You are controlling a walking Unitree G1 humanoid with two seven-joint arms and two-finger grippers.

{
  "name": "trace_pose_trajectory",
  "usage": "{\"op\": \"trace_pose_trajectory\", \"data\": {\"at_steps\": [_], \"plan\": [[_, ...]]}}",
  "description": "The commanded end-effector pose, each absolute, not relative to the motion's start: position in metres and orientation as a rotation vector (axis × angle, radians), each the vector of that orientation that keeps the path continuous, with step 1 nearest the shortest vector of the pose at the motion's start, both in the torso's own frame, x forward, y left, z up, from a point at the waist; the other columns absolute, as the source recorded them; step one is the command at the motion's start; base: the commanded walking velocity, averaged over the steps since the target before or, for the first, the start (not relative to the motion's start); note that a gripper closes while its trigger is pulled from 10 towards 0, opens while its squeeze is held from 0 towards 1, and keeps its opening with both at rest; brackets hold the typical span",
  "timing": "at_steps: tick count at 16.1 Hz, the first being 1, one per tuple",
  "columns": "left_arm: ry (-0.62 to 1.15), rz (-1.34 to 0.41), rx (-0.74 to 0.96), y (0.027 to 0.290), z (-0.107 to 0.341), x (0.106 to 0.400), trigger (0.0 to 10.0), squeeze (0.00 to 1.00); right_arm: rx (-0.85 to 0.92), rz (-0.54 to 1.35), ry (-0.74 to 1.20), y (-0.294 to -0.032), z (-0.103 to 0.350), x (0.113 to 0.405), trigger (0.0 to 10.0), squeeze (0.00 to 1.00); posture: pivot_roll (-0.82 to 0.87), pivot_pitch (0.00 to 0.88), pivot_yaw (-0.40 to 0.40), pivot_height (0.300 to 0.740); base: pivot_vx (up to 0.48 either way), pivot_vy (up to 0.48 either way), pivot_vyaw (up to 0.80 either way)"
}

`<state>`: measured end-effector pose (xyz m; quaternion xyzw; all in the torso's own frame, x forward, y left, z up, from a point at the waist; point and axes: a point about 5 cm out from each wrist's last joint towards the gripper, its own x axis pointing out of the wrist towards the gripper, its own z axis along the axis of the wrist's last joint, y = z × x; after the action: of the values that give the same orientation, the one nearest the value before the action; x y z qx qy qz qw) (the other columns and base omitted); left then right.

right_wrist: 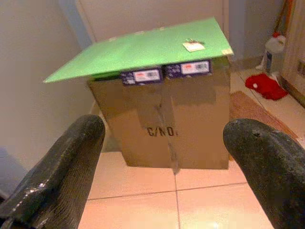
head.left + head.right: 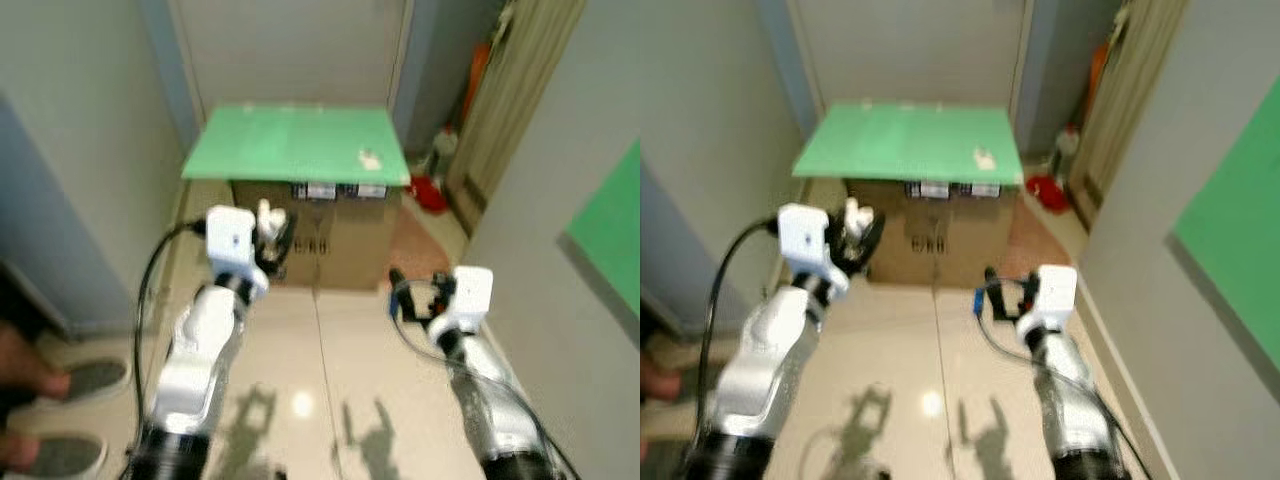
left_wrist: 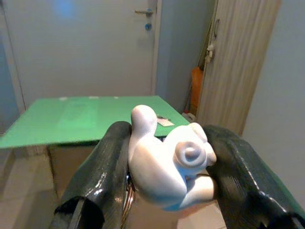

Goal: Hang keys on a hook

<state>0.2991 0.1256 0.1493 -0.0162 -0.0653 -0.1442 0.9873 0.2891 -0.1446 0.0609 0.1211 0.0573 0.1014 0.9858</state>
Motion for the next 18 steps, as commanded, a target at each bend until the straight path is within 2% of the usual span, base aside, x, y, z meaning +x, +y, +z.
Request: {"op": "trace_pose_trajectory", "data": {"at_steps": [1, 7, 11, 18], "plan": [[-0.143, -0.296, -0.045, 0.123, 0.151, 0.299, 0.0, 0.00, 0.227, 0.203, 0.118, -0.147, 0.061, 0.290, 10.0, 0.00, -0.06, 0.000, 0.009, 0.717, 0.000, 0.000, 0.00], [-0.130, -0.304, -0.037, 0.123, 0.147, 0.299, 0.0, 0.00, 0.205, 0.217, 0.109, -0.145, 0.062, 0.289, 10.0, 0.00, -0.07, 0.000, 0.011, 0.717, 0.000, 0.000, 0.00], [-0.058, -0.299, -0.033, 0.127, 0.136, 0.303, 0.0, 0.00, 0.215, 0.250, 0.150, -0.137, 0.061, 0.292, 10.0, 0.00, -0.07, 0.000, 0.017, 0.717, 0.000, 0.000, -0.74], [-0.053, -0.323, -0.021, 0.125, 0.134, 0.302, 0.0, 0.00, 0.222, 0.248, 0.152, -0.138, 0.060, 0.291, 10.0, 0.00, -0.07, 0.000, 0.024, 0.717, 0.000, 0.000, -0.71]]}}
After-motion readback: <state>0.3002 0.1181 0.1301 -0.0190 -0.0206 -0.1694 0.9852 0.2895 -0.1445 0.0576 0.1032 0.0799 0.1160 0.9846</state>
